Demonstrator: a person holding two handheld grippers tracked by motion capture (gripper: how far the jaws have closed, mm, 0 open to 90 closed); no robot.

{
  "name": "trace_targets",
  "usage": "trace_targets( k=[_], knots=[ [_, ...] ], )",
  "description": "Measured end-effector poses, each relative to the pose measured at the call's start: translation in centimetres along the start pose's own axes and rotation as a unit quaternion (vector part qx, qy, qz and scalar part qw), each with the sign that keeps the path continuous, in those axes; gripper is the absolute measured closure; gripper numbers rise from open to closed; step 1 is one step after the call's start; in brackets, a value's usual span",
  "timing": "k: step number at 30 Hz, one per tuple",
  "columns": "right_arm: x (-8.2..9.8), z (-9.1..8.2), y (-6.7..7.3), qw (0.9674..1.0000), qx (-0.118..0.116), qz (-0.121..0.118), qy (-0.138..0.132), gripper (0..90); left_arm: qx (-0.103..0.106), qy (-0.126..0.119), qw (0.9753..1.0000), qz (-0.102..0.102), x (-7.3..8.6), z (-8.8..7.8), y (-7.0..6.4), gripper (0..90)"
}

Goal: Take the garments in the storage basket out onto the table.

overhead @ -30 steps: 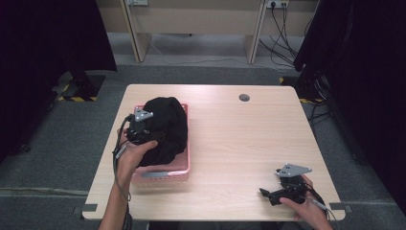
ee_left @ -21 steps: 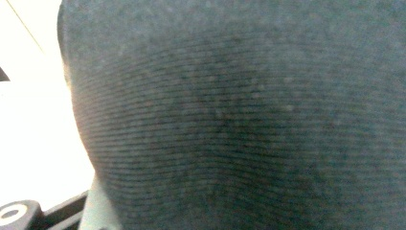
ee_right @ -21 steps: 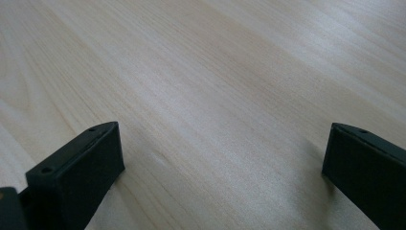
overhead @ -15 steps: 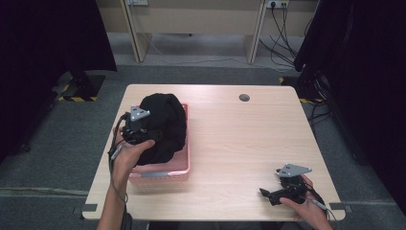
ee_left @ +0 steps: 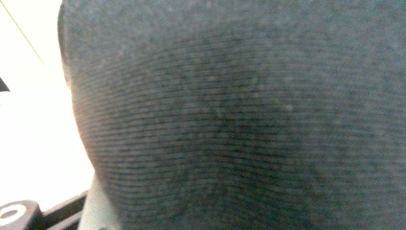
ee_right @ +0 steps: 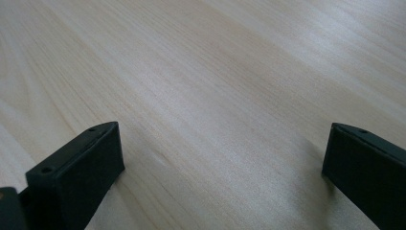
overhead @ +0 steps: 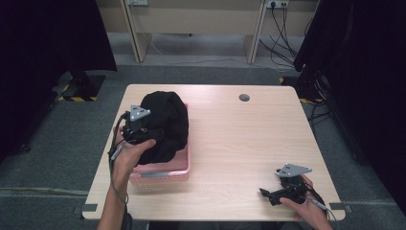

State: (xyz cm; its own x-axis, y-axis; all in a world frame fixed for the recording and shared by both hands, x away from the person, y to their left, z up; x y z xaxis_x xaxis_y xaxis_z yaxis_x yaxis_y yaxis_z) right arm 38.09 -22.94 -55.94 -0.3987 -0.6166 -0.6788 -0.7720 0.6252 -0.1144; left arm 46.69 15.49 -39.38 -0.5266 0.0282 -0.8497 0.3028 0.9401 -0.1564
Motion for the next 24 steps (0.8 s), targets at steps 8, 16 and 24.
trace_targets(
  k=[8, 16, 24],
  knots=[
    [0.0, 0.0, 0.0, 1.0000, 0.000, 0.000, 0.000, 0.5, 0.024, -0.007, 0.9997, 0.006, -0.9, -0.2, -1.7, 41.3],
    [0.0, 0.0, 0.0, 1.0000, -0.001, 0.000, 0.000, 0.5, 0.050, -0.005, 0.9987, 0.010, -1.2, 0.4, -3.9, 41.2],
    [0.0, 0.0, 0.0, 1.0000, -0.001, 0.000, -0.001, 0.5, 0.068, 0.001, 0.9974, 0.022, -1.7, 0.9, -6.0, 41.2]
  ],
)
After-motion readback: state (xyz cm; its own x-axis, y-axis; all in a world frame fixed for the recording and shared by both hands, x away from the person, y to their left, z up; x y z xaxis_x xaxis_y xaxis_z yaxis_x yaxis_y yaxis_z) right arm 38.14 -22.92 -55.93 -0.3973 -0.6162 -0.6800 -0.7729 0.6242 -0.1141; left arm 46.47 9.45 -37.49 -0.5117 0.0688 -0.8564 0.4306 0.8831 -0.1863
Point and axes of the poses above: each handheld gripper's, and its own axes: z roughly forward along the jaws, x roughly out of its underside, y roughly to its left, the point moved 10 cm from there along z, roughly forward along the jaws, and after that the axes turned 9 degrees about -z, right-handed, at the moved point
